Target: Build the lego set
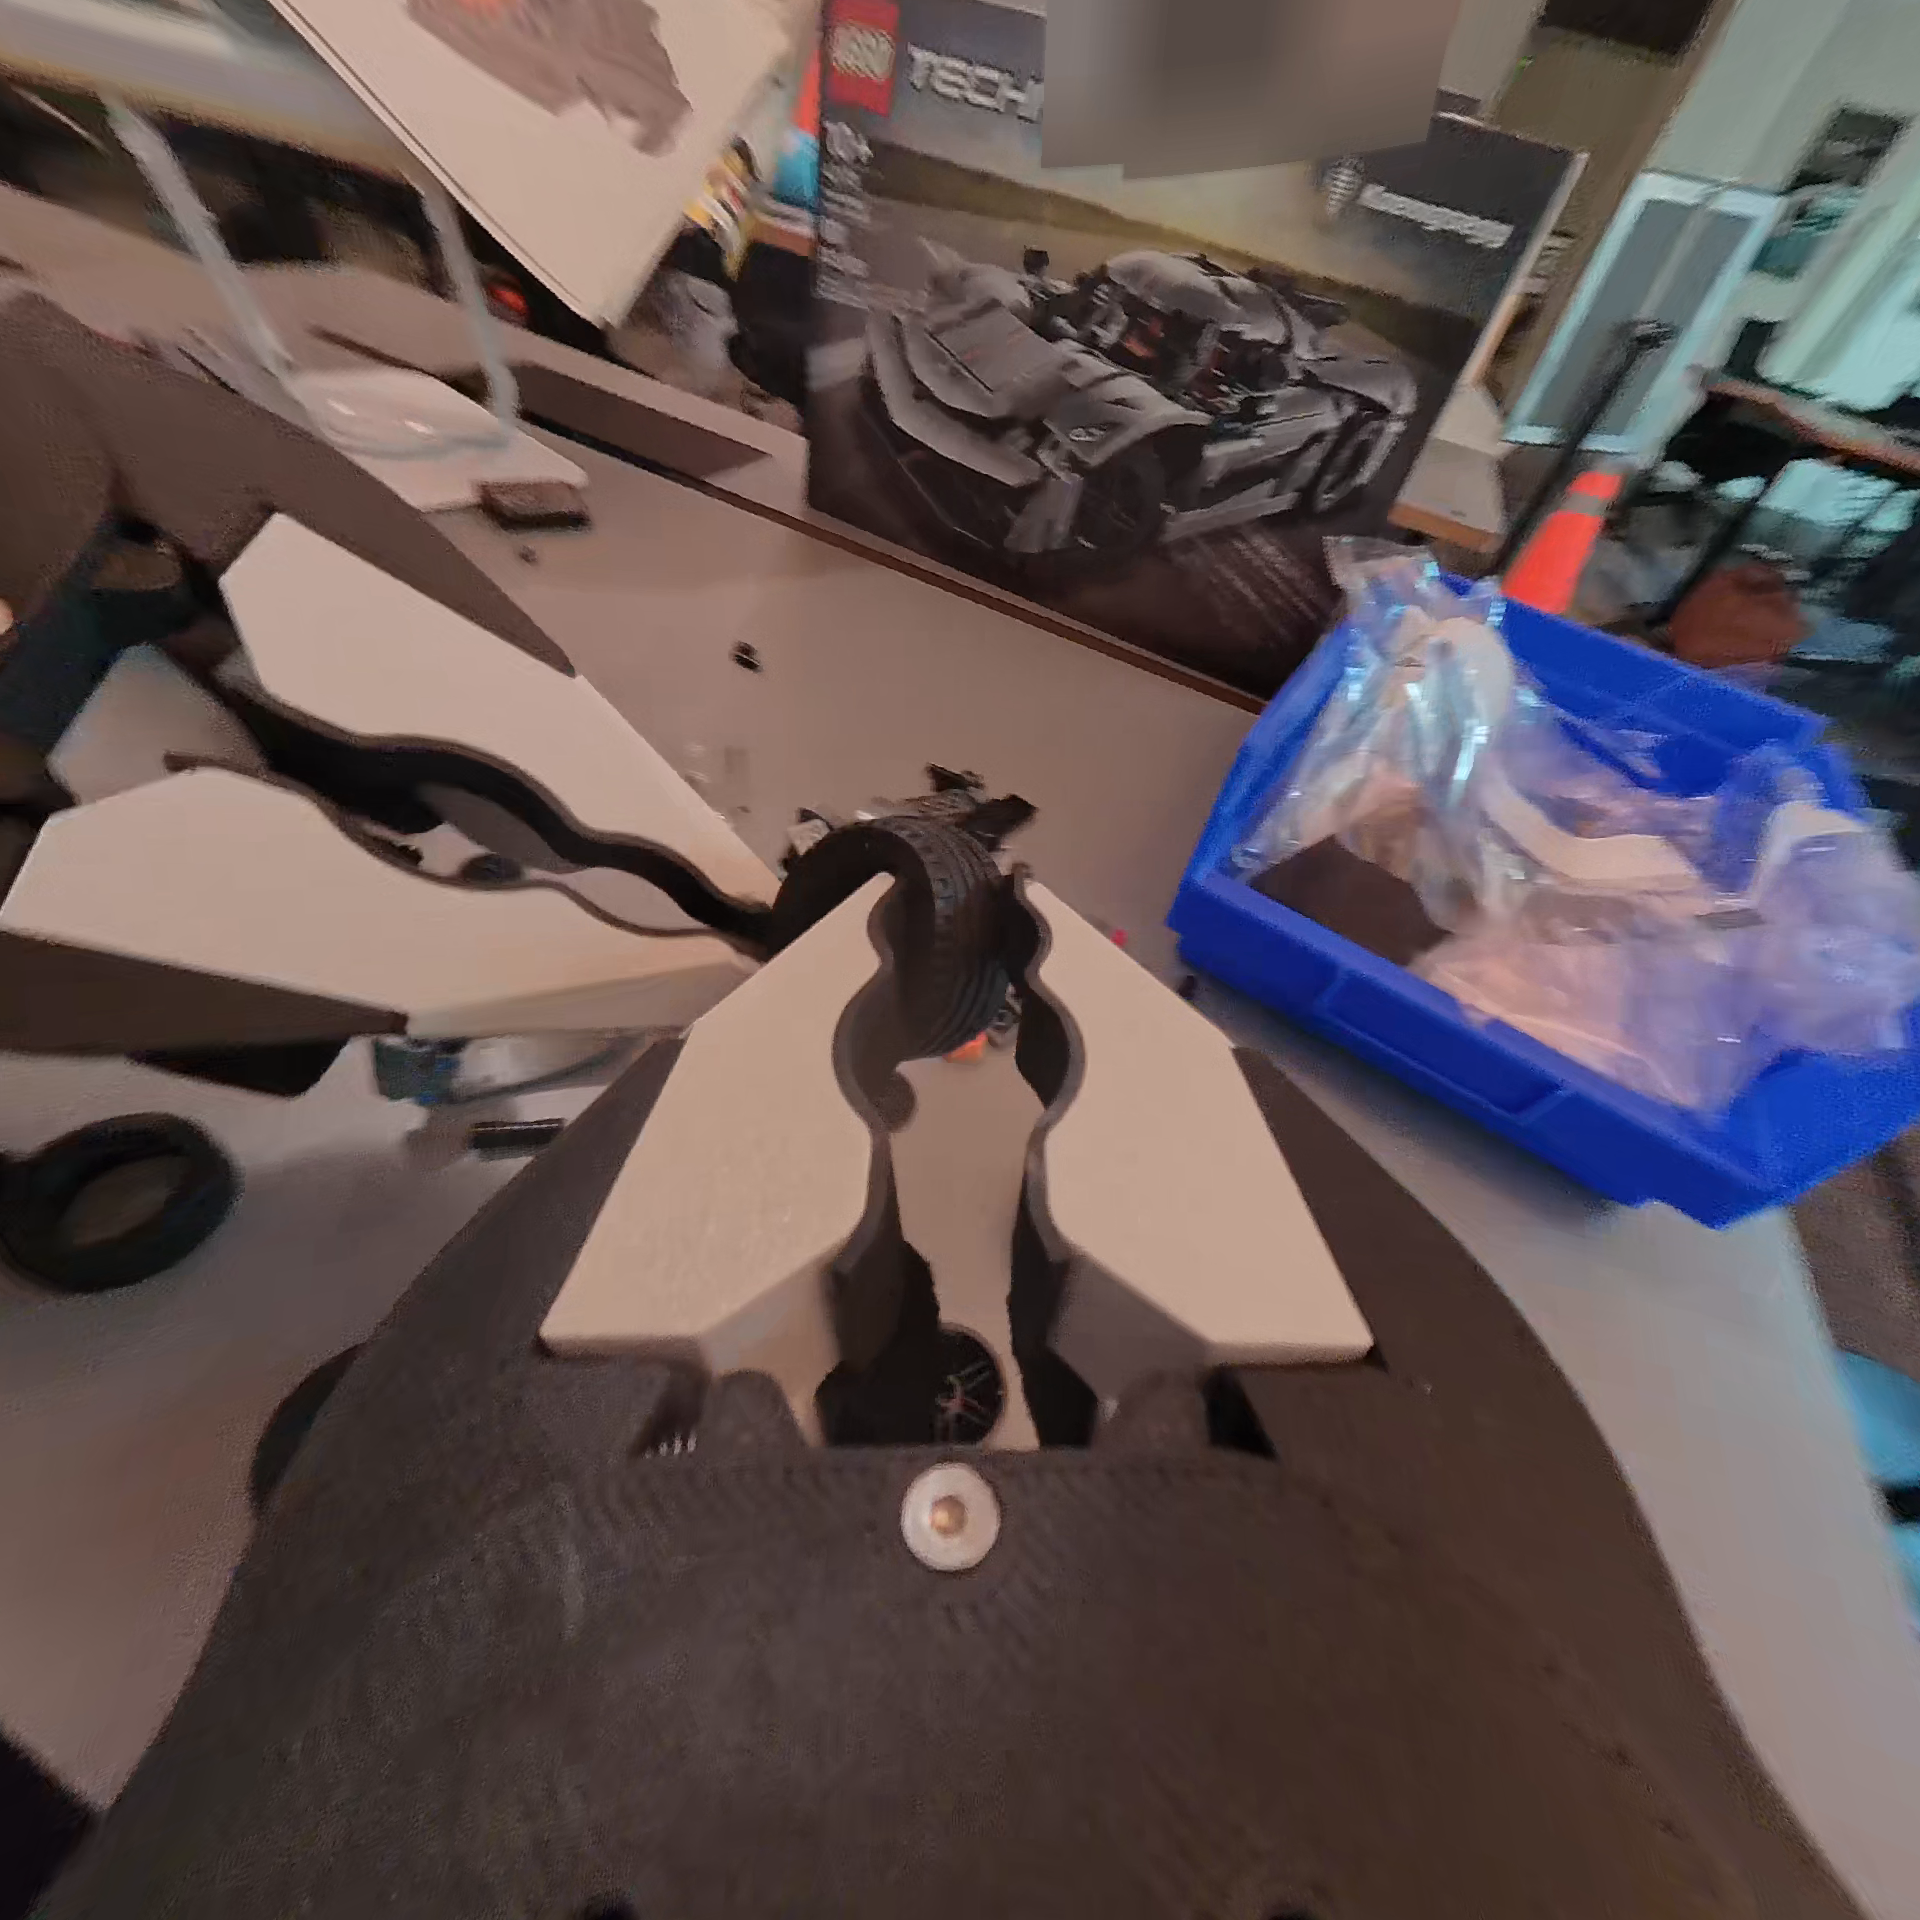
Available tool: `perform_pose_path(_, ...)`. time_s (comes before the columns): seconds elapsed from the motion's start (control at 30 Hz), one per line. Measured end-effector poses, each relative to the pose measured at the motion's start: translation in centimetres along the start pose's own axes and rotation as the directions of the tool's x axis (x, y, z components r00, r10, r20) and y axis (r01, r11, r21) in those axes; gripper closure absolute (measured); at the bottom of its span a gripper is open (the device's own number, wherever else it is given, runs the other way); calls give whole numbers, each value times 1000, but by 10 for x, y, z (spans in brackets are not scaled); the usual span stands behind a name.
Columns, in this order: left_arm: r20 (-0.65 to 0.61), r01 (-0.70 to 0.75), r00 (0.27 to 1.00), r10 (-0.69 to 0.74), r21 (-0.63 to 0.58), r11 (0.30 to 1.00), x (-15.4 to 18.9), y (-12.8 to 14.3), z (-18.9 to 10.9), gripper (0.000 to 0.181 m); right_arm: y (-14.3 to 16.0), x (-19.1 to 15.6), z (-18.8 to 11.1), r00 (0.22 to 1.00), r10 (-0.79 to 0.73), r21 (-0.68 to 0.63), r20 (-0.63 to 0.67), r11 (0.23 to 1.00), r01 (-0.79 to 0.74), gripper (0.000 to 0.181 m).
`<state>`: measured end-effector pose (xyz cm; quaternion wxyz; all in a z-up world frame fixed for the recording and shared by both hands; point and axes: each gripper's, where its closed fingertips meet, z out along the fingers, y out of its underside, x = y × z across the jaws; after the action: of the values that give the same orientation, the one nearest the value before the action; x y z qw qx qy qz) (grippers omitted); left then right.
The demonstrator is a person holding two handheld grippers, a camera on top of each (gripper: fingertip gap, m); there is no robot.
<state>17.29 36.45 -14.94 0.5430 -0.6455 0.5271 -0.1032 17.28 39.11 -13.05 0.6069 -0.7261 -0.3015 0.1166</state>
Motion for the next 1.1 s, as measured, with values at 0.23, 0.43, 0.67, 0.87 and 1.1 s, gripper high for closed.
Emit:
perform_pose_path(0.23,-152,-13,988,32,128,992,6,-12,-34,174,-10,-24,-18,888,235,107,395,948,-299,165)
perform_pose_path(0.43,-180,-18,982,58,218,976,1,-24,-67,161,-27,-29,-28,777,291,164,558,879,-447,163)
perform_pose_path(0.67,-183,-122,968,174,265,956,1,-26,-75,146,-43,-64,-52,472,277,33,837,836,-548,164)
perform_pose_path(0.87,-220,-162,944,248,347,924,18,-33,-82,148,-46,-76,-61,283,278,-58,918,800,-597,165)
perform_pose_path(1.1,-185,-144,955,231,389,910,17,-38,-85,152,-53,-74,-60,252,278,-51,927,758,-650,165)
